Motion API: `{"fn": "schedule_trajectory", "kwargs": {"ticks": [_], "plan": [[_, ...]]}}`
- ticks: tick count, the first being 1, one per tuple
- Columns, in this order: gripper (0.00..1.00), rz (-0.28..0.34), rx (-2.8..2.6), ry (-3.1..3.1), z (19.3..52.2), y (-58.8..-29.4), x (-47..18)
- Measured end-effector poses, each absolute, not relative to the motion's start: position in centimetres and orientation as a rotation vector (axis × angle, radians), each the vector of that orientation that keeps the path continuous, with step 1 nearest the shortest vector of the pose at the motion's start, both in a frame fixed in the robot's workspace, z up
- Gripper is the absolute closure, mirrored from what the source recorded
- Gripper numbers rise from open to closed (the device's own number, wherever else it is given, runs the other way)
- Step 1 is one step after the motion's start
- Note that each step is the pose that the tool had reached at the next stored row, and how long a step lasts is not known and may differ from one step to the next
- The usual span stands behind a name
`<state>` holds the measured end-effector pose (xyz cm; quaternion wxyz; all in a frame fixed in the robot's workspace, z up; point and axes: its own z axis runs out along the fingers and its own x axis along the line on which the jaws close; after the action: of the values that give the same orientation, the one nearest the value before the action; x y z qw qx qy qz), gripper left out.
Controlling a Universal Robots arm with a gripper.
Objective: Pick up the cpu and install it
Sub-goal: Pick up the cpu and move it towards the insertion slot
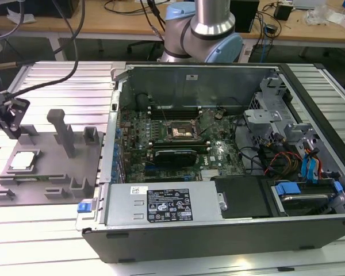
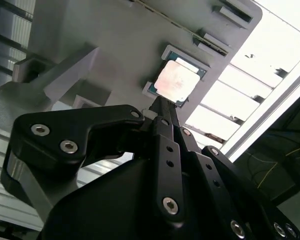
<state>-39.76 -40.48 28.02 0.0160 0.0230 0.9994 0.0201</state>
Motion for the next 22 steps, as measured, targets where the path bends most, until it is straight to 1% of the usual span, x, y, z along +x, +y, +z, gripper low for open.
{"fn": "schedule_trajectory", "kwargs": {"ticks": [14,18,22], "plan": [[0.89,0.062,0.072,3.112,25.5,-41.4,-40.5],[0.89,0.063,0.072,3.112,24.1,-41.5,-40.8],[0.89,0.063,0.072,3.113,23.4,-41.5,-41.0]]}}
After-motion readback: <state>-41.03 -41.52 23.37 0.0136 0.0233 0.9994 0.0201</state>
